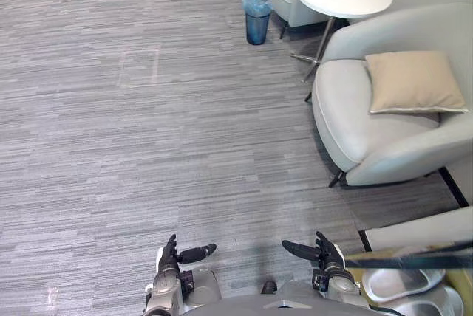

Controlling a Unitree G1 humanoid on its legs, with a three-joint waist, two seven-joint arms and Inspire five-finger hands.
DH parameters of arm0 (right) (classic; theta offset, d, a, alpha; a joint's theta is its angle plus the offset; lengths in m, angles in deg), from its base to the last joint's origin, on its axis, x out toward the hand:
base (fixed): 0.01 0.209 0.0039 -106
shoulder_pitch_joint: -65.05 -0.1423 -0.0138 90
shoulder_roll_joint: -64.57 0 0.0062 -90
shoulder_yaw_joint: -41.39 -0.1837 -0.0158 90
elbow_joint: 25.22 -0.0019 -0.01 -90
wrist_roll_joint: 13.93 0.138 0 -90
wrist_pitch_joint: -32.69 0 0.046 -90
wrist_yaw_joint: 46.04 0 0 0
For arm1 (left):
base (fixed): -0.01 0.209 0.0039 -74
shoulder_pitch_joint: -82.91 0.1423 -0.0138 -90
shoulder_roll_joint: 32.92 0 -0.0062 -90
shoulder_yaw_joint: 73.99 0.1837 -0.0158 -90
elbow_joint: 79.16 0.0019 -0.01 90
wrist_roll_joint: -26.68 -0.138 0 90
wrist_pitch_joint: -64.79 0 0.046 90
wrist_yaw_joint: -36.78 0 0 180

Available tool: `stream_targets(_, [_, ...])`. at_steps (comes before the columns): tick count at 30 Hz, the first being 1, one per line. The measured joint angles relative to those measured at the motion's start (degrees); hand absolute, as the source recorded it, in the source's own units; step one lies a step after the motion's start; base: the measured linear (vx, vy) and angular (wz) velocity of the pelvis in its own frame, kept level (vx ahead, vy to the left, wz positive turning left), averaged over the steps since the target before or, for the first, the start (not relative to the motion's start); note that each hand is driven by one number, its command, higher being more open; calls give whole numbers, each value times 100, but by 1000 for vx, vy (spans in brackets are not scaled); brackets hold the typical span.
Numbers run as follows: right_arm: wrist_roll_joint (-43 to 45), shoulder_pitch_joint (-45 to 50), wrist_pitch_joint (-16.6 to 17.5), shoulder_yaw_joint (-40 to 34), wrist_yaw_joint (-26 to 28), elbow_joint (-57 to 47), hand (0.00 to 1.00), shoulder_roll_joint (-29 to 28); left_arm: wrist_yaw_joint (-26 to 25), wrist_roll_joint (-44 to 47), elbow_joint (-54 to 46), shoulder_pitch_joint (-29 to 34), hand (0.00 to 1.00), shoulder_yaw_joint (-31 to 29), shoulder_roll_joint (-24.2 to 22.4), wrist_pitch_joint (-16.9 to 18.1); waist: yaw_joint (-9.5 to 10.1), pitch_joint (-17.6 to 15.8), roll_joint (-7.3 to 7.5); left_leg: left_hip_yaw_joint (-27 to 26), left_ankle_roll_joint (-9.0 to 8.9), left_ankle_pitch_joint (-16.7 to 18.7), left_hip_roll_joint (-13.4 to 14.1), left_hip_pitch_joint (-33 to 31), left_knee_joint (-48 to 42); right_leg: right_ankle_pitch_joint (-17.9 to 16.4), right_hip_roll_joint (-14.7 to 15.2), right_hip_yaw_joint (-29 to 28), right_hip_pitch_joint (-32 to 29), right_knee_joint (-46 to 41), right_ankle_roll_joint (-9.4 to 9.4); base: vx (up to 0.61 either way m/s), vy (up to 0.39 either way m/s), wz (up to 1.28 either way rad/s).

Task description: Organize the slippers on the shoe rack

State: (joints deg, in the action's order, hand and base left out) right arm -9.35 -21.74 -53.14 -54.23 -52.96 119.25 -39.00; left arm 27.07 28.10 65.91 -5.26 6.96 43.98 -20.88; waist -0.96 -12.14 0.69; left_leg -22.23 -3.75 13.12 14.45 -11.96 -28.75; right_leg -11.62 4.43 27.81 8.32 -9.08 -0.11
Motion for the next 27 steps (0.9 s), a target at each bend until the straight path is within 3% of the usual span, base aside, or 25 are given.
stream_targets(2, [57,88,-89,-92,-2,57,100,35,-11,-31,34,-49,100,200,10,-10,-67,70,-81,-586,354,-772,13,-229,552,-146,20,311,133,-16,-260,257,105,102])
stream_targets(3, [32,73,-138,-101,-29,119,100,-63,-3,-110,25,-70,100,270,138,-12,-63,139,135,-565,384,-770,-242,-176,696,-169,214,446,162,-22,-357,423,183,100])
stream_targets(4, [1,65,-137,-91,-26,120,100,-143,2,-126,28,-59,100,334,227,-25,-48,167,258,-512,384,-769,-411,-131,837,-146,323,492,184,-50,-396,376,163,71])
stream_targets(5, [1,53,-137,-92,-20,125,100,-200,1,-151,37,-52,100,343,277,-46,-38,173,322,-481,405,-753,-484,-93,869,-125,386,496,212,-98,-432,435,201,61])
stream_targets(6, [-11,17,-140,-91,6,146,100,-344,5,-191,57,41,100,348,356,-95,-27,193,400,-419,465,-589,-601,73,839,-12,557,475,273,-539,-612,371,175,50])
stream_targets(8, [-44,-16,-143,-46,38,148,100,-316,-6,-197,58,72,100,333,348,-104,-1,191,391,-405,479,-413,-666,293,852,64,766,378,166,-1284,-721,409,230,37])
stream_targets(9, [-83,-45,-143,17,38,141,100,-285,-1,-197,54,109,100,337,351,-105,42,190,385,-381,460,-254,-752,571,959,326,1071,220,-141,-2410,-531,362,232,23])
stream_targets(11, [-124,-74,-136,52,52,133,100,-250,-3,-202,55,168,100,386,347,-111,1,188,339,-210,429,-197,-828,918,1285,857,1323,-119,-656,-3633,-31,339,139,38])
stream_targets(12, [-124,-130,-123,78,65,133,100,-242,-3,-209,63,158,100,443,371,-117,-86,162,346,-36,390,-176,-858,1160,1542,188,1077,-641,-1112,-4219,-121,405,21,71])
stream_targets(14, [-124,-117,-101,211,62,-23,100,-76,-4,-208,214,122,100,457,328,-133,-258,68,190,372,345,-134,-772,1633,1922,-558,231,-1177,-1844,-4004,49,401,-71,88])
stream_targets(15, [-124,-114,-99,236,60,-31,100,-50,-3,-209,231,116,100,470,321,-132,-269,56,171,405,335,-138,-764,1697,1963,-594,168,-1187,-1930,-3935,59,485,-145,107])
stream_targets(16, [-105,-119,-81,253,54,-193,100,64,5,-209,271,74,100,547,272,-133,-323,8,102,705,199,-90,-719,1964,2158,-562,-160,-1420,-2577,-2949,15,421,-160,84])
stream_targets(17, [-100,-118,-78,251,55,-223,100,76,4,-209,271,54,100,546,261,-132,-339,3,107,813,143,-57,-714,1984,2161,-480,-199,-1535,-2690,-2649,-55,514,-252,156])
stream_targets(18, [-64,-102,-50,208,50,-254,100,90,10,-214,307,13,100,544,255,-124,-388,-53,185,1217,-124,95,-729,2109,2159,558,-213,-1884,-2698,-1685,-80,490,-276,115])
stream_targets(19, [-48,-119,-46,198,49,-237,100,96,12,-228,371,-33,100,545,235,-119,-390,-91,136,1344,-174,125,-690,2185,2161,479,-272,-1791,-2573,-1676,182,492,-272,120])
stream_targets(20, [-60,-138,-27,105,46,-243,100,137,45,-266,392,-66,100,542,108,-111,-256,-93,4,1506,-133,29,-584,2190,2179,301,-304,-1654,-2468,-1819,190,394,-213,66])
stream_targets(24, [-16,-35,-75,-33,41,-300,100,-19,99,-446,292,-43,100,381,-78,-108,-311,-91,-97,1549,-363,-278,-368,2091,1608,-244,-268,-1213,-1879,-1695,324,391,-266,90])
stream_targets(25, [-51,55,-108,12,48,-440,100,-40,120,-446,164,-71,100,156,-192,-109,-308,-112,-114,1669,-459,-227,-178,1414,147,-307,-318,-1009,-1476,-1315,311,409,-293,87])
stream_targets(27, [-62,146,-120,46,51,-524,100,-12,128,-442,-130,-42,100,-102,-314,-99,-193,-115,-187,1613,-608,-230,157,622,-1754,-304,-501,-900,-977,-901,314,297,-185,43])
